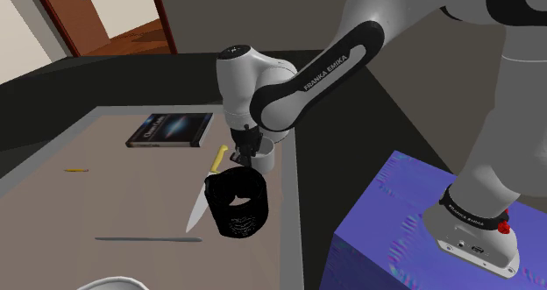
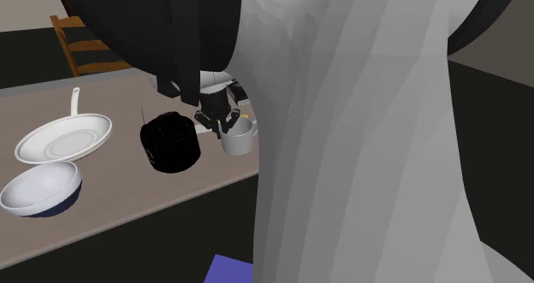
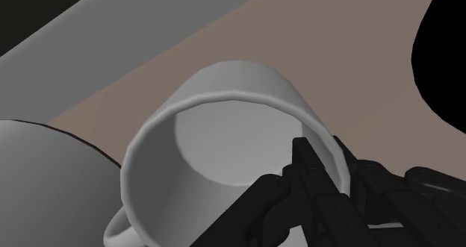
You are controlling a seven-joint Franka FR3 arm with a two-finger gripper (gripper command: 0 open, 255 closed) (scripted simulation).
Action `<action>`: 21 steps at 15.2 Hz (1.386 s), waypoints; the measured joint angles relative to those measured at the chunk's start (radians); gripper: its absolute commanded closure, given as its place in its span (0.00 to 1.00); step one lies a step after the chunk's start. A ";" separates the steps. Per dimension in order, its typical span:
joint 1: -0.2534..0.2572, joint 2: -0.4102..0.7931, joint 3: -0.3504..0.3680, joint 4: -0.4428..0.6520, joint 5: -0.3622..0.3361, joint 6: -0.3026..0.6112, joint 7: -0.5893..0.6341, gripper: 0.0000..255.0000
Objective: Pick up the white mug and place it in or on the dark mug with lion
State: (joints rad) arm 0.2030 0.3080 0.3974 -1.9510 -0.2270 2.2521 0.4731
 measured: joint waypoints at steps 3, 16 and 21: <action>0.000 0.000 0.000 0.000 0.000 0.000 0.000 1.00; -0.010 -0.064 0.015 0.055 0.042 -0.111 -0.032 1.00; -0.012 -0.092 0.020 0.089 0.060 -0.171 -0.044 1.00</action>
State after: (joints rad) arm 0.1911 0.2159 0.4179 -1.8621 -0.1672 2.0812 0.4288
